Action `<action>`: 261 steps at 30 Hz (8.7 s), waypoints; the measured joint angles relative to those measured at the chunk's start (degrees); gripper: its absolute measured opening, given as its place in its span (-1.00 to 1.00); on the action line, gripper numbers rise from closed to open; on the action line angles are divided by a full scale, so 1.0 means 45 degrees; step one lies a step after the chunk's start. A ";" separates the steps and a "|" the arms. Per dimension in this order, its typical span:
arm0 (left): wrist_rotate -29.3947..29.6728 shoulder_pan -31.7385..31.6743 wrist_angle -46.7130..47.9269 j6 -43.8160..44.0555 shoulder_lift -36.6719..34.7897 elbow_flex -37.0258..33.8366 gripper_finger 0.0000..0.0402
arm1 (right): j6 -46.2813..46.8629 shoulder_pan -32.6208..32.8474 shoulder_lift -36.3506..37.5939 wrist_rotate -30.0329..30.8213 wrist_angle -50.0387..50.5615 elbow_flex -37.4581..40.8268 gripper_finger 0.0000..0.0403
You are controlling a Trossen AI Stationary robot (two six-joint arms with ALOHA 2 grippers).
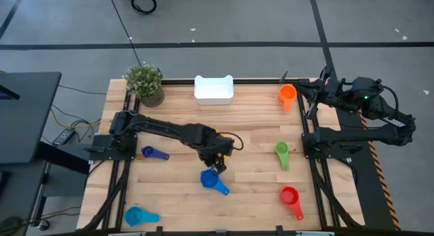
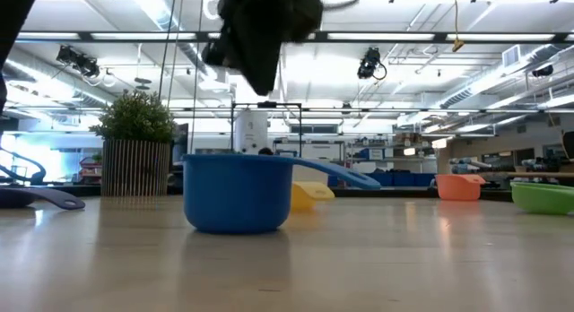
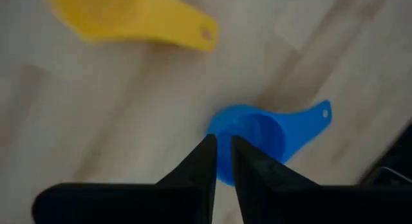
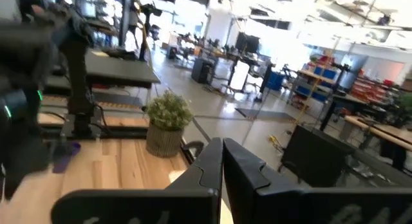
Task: Nest measuring cups in basket
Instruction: Move the orange measuring cup, then stack the blue measuring cup on top of the orange measuring cup
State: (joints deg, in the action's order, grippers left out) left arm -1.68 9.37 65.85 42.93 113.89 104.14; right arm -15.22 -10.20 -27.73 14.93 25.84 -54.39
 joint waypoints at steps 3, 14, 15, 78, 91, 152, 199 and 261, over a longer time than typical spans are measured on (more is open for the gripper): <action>0.1641 -0.0080 0.1358 -0.0415 -0.0006 0.1656 -0.75 | 0.0044 -0.0002 0.0000 0.0899 0.0447 0.0000 -0.90; 0.6106 -0.0472 0.4032 -0.0428 -0.0181 0.6890 -0.75 | 0.1248 -0.0009 -0.1108 0.4242 0.1699 -0.1872 -0.90; 0.6391 -0.0531 0.3708 -0.0540 -0.0596 0.6520 -0.75 | 0.1244 -0.0014 -0.1348 0.4750 0.1927 -0.2202 -0.90; 1.0997 -0.3657 0.4113 -0.4131 -0.5401 0.6275 -0.75 | 0.7331 -1.0450 -1.6944 -0.0640 1.2015 -0.8310 -0.83; 1.0993 -0.4216 0.4114 -0.4161 -0.5396 0.6275 -0.75 | 0.6189 -1.0433 -1.7767 -0.1468 1.2305 -0.8286 -0.50; 1.0993 -0.4201 0.4260 -0.4161 -0.5391 0.6275 -0.75 | 0.2562 -0.6623 -1.7772 -0.1994 1.1241 -0.5879 -0.96; 1.0402 -0.4197 0.5054 -0.4831 -0.5391 0.6275 -0.75 | 0.4015 -0.1938 -1.7733 -0.5584 0.7889 -0.5382 -0.60; -0.1353 0.0714 0.0581 -0.5913 -0.4629 -0.0118 -0.89 | 0.0107 0.0437 -1.0157 -0.1665 1.3611 -1.7413 -0.67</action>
State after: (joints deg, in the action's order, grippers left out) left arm -7.77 12.58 68.46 16.32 93.06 103.61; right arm -14.74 -8.23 -73.43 7.44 87.09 -132.75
